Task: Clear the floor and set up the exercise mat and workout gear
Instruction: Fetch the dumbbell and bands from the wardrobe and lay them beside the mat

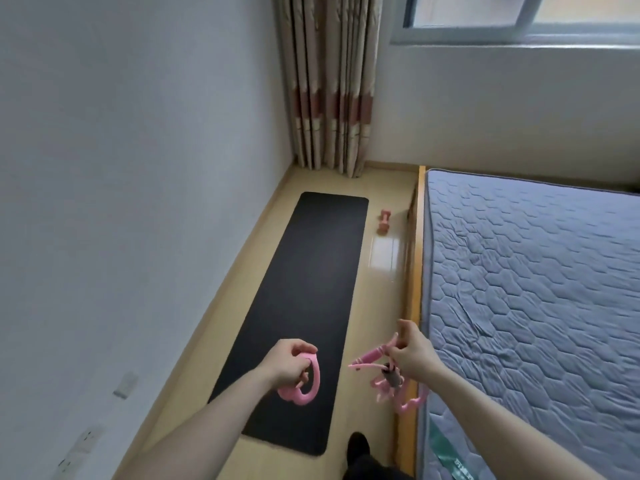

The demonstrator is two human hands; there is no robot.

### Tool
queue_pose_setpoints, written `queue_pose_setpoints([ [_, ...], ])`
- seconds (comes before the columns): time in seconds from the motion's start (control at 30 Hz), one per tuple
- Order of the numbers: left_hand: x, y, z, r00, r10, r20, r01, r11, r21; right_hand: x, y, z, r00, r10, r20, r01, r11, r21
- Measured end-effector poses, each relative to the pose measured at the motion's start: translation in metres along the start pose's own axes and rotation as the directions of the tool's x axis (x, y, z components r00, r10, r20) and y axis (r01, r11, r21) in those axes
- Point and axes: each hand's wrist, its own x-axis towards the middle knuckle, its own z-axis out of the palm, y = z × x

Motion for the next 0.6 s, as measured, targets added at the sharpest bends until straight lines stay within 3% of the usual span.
queue_pose_setpoints([
  [0.2,0.090,0.054,-0.007,0.998,0.047,0.042,-0.047,0.999,0.003,0.072,-0.009,-0.029,0.996,-0.001,-0.087,0.006,0.998,0.061],
  [0.6,0.265,0.196,-0.026,0.998,0.058,0.027,-0.058,0.998,-0.002,0.252,-0.048,-0.130,0.997,0.039,-0.071,-0.030,0.992,0.124],
])
